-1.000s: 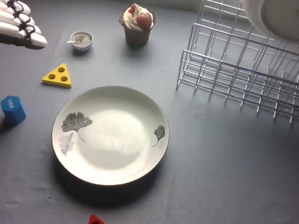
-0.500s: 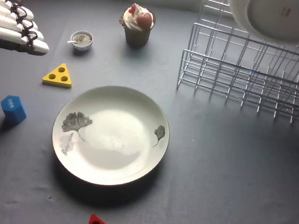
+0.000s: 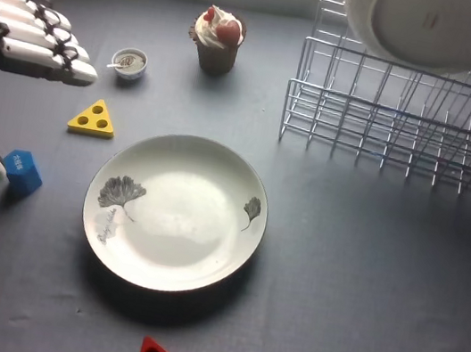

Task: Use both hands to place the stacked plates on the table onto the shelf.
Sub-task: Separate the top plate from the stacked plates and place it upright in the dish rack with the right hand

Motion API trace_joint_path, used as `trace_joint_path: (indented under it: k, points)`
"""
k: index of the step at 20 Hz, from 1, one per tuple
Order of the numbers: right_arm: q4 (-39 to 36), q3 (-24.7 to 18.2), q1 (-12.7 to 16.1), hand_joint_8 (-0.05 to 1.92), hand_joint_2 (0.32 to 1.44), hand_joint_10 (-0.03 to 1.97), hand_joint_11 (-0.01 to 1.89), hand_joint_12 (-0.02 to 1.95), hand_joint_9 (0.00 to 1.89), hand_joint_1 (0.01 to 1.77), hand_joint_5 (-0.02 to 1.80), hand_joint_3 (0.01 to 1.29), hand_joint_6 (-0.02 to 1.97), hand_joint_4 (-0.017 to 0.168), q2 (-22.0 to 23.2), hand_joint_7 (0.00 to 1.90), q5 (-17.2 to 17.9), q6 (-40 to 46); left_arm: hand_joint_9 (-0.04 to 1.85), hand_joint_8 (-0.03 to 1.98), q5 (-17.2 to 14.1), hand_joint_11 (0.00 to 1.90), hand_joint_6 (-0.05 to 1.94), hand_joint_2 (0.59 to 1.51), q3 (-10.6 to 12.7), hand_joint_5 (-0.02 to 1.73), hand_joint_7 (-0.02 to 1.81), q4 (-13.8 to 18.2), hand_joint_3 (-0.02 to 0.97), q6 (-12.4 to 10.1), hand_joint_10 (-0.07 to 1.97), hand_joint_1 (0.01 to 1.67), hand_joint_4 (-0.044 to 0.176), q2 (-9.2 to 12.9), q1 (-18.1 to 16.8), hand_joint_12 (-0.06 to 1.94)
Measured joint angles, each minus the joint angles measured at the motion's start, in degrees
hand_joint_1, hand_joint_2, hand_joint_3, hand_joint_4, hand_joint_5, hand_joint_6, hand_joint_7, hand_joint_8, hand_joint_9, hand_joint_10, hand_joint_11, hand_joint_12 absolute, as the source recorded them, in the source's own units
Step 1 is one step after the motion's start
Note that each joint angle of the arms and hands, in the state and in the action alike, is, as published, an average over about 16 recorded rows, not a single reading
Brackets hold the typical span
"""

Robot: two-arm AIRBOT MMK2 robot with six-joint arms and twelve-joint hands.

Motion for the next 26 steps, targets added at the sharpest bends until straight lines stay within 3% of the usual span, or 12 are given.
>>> trace_joint_path:
  k: [14, 17, 26]
  points:
    - [-3.0, 2.9, -6.6, 0.52, 0.97, 0.65, 1.02, 1.25, 1.16, 1.49, 0.88, 0.01, 0.89, -0.01, -3.2, 1.11, 3.3, 8.0, 0.19, 0.01, -0.1, 0.17, 0.0, 0.988, -1.6, 0.15, 0.19, 5.6, -0.006, 0.0, 0.01, 0.05, 0.001, 0.0, -0.7, 0.01]
    - [-4.2, 3.6, -7.7, 0.51, 0.98, 0.57, 1.03, 1.1, 1.15, 1.47, 0.88, 0.01, 0.84, -0.01, -3.6, 1.1, 3.9, 10.1, 0.18, 0.01, -0.1, 0.17, 0.0, 0.988, -1.6, 0.15, 0.19, 6.3, -0.006, 0.0, 0.01, 0.05, 0.001, -0.1, -0.9, 0.01]
    - [-8.0, 4.9, -9.3, 0.23, 1.02, 0.23, 1.1, 0.47, 1.1, 1.37, 0.87, 0.01, 0.35, -0.006, -4.1, 1.01, 6.1, 16.0, 0.19, 0.01, -0.2, 0.18, 0.0, 0.989, -2.0, 0.15, 0.19, 7.5, -0.006, 0.0, 0.01, 0.05, 0.001, -0.2, -1.1, 0.01]
